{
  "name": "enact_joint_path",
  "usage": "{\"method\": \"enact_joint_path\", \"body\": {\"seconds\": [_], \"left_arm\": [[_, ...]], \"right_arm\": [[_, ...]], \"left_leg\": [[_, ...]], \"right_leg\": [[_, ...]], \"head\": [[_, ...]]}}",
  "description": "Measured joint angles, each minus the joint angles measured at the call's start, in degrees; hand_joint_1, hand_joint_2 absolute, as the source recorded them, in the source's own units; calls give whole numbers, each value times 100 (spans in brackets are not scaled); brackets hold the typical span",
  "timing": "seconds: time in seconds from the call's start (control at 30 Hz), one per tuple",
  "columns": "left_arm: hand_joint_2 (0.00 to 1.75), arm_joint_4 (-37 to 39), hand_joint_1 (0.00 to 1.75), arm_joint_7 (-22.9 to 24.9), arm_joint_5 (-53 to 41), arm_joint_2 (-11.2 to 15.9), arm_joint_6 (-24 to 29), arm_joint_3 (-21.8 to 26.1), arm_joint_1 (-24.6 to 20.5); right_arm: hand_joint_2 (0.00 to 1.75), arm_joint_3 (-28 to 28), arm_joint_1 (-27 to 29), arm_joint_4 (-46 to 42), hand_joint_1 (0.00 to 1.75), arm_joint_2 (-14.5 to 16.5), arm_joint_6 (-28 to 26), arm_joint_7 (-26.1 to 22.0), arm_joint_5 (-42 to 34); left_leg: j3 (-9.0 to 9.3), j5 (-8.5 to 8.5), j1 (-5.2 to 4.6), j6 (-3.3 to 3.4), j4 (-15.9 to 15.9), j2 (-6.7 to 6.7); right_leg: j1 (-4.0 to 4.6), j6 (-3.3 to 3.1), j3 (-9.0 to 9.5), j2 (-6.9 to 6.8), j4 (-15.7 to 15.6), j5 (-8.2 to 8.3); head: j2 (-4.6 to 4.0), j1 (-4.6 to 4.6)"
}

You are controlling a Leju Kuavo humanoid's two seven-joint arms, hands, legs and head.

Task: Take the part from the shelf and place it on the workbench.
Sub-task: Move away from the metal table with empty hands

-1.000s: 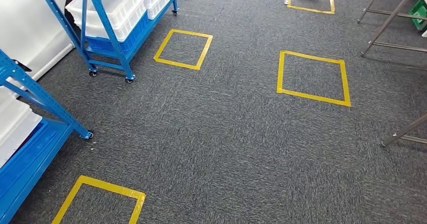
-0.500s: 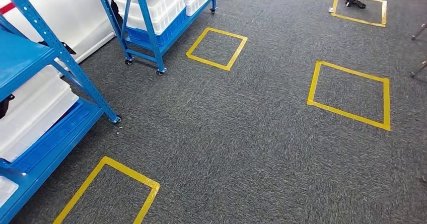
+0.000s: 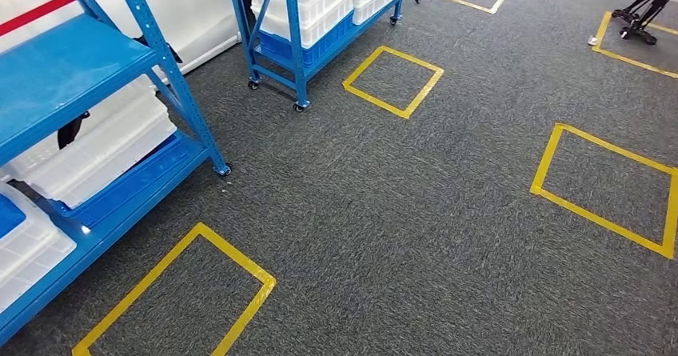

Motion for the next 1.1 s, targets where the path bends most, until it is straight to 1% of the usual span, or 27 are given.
{"method": "enact_joint_path", "body": {"seconds": [0.07,0.1,0.13,0.23,0.3,0.33,0.37,0.43,0.47,0.5,0.53,0.57,0.6,0.63,0.67,0.7,0.73,0.77,0.8,0.83,0.87,0.9,0.93,0.97,1.03,1.07,1.1], "left_arm": [[0,2,0,-7,3,-10,-12,2,-9],[0,3,0,-9,3,-10,-14,2,-14],[0,3,0,-8,3,-10,-15,2,-16],[0,4,0,-8,3,-10,-18,2,-17],[0,5,0,-9,13,-10,-19,2,-15],[0,5,0,-6,32,-10,-20,3,-12],[0,7,0,-3,62,-10,-16,5,-12],[0,9,0,-1,115,-9,0,8,-14],[0,10,0,-3,130,-8,13,9,-14],[0,10,0,-5,132,-7,21,9,-11],[0,10,0,-6,134,-3,27,9,-6],[0,10,0,-9,134,-1,34,9,-6],[0,10,0,-12,134,1,43,9,-8],[0,10,0,-17,135,3,51,9,-11],[0,10,0,-27,143,3,61,9,-14],[0,10,0,-40,153,4,69,9,-14],[0,10,0,-60,169,4,77,9,-11],[0,10,0,-81,187,5,85,9,-6],[0,10,0,-102,198,7,90,9,-1],[0,10,0,-120,207,7,92,9,2],[0,10,0,-134,210,8,94,9,2],[0,10,0,-146,211,8,94,9,-1],[0,10,0,-156,211,8,95,9,-4],[0,10,0,-171,216,8,97,9,-3],[0,10,0,-202,240,7,106,11,6],[0,10,0,-219,259,4,109,14,10],[0,10,0,-231,273,1,112,16,7]], "right_arm": [[0,0,4,-2,0,-3,0,-3,0],[0,0,8,-2,0,-3,0,-4,0],[0,0,9,-2,0,-4,0,-5,0],[0,0,10,-2,0,-6,0,-4,0],[0,0,18,-1,0,-8,0,-4,0],[0,0,22,0,0,-9,1,-3,0],[0,-1,26,1,0,-10,2,-12,0],[0,-2,20,2,0,-13,0,-33,-1],[0,-3,14,2,0,-14,-2,-45,-2],[0,-4,7,1,0,-14,-4,-53,-2],[0,-4,1,1,0,-10,-4,-59,-2],[0,-4,0,1,0,-7,-4,-65,-2],[0,-4,5,1,0,-3,-5,-72,-1],[0,-4,12,1,0,1,-5,-76,1],[0,-5,22,1,0,1,-6,-80,3],[0,-5,28,1,0,2,-7,-82,4],[0,-6,32,1,0,2,-7,-82,4],[0,-7,33,1,0,2,-6,-81,1],[0,-7,32,1,0,2,-5,-79,-6],[0,-8,30,1,0,2,-5,-73,-14],[0,-9,28,1,0,3,-4,-63,-22],[0,-10,27,1,0,3,-5,-53,-30],[0,-11,25,1,0,4,-5,-44,-36],[0,-12,21,1,0,4,-6,-39,-40],[0,-15,2,-1,0,6,-7,-39,-49],[0,-16,-8,-2,0,7,-8,-42,-54],[0,-17,-13,-3,0,7,-8,-44,-58]], "left_leg": [[21,55,21,65,-49,-112],[13,66,20,83,-52,-149],[6,69,19,90,-51,-173],[3,71,18,92,-51,-188],[-2,72,13,95,-48,-259],[-2,72,11,95,-41,-342],[-12,57,6,72,-4,-484],[-49,25,6,1,77,-739],[-78,13,10,-48,104,-835],[-97,18,19,-87,99,-886],[-111,12,30,-117,107,-884],[-138,-32,31,-145,167,-791],[-205,-137,31,-169,324,-656],[-324,-300,33,-188,592,-493],[-495,-499,38,-212,953,-366],[-676,-669,51,-236,1327,-316],[-805,-754,64,-255,1595,-292],[-844,-733,73,-268,1677,-274],[-763,-600,78,-273,1524,-247],[-582,-402,78,-267,1179,-191],[-369,-230,71,-248,764,-68],[-195,-105,54,-215,420,34],[-89,-46,35,-178,205,108],[-57,-44,14,-141,119,140],[-49,-24,6,-67,92,27],[-33,-2,16,-29,60,-29],[-17,24,29,12,28,-84]], "right_leg": [[-23,39,-189,328,422,-280],[-26,43,-303,438,647,-416],[-27,44,-388,481,818,-509],[-27,46,-441,494,927,-560],[-27,55,-630,510,1282,-666],[-32,60,-705,519,1384,-619],[-50,63,-637,672,1144,-426],[-78,38,-348,900,370,51],[-77,11,-214,997,46,194],[-68,-26,-212,930,37,205],[-67,-66,-201,867,15,216],[-67,-110,-187,800,-13,230],[-75,-150,-175,721,-41,241],[-74,-180,-167,641,-57,245],[-64,-201,-163,558,-61,238],[-55,-213,-163,469,-59,230],[-47,-216,-161,380,-58,221],[-43,-214,-156,294,-56,211],[-41,-206,-145,216,-54,198],[-41,-193,-126,144,-51,183],[-37,-175,-104,82,-49,165],[-25,-149,-82,24,-44,144],[-14,-119,-63,-26,-42,128],[-5,-88,-44,-71,-44,118],[-3,-22,-7,-148,-61,104],[-13,9,0,-92,-34,67],[-22,34,-38,29,75,-24]], "head": [[0,26],[1,36],[1,42],[1,42],[1,42],[1,42],[1,45],[1,47],[1,48],[1,47],[1,48],[1,38],[1,25],[0,11],[0,-3],[0,-6],[0,-5],[1,-5],[1,-5],[1,-6],[1,-6],[1,-4],[1,0],[1,4],[0,7],[0,15],[0,24]]}}
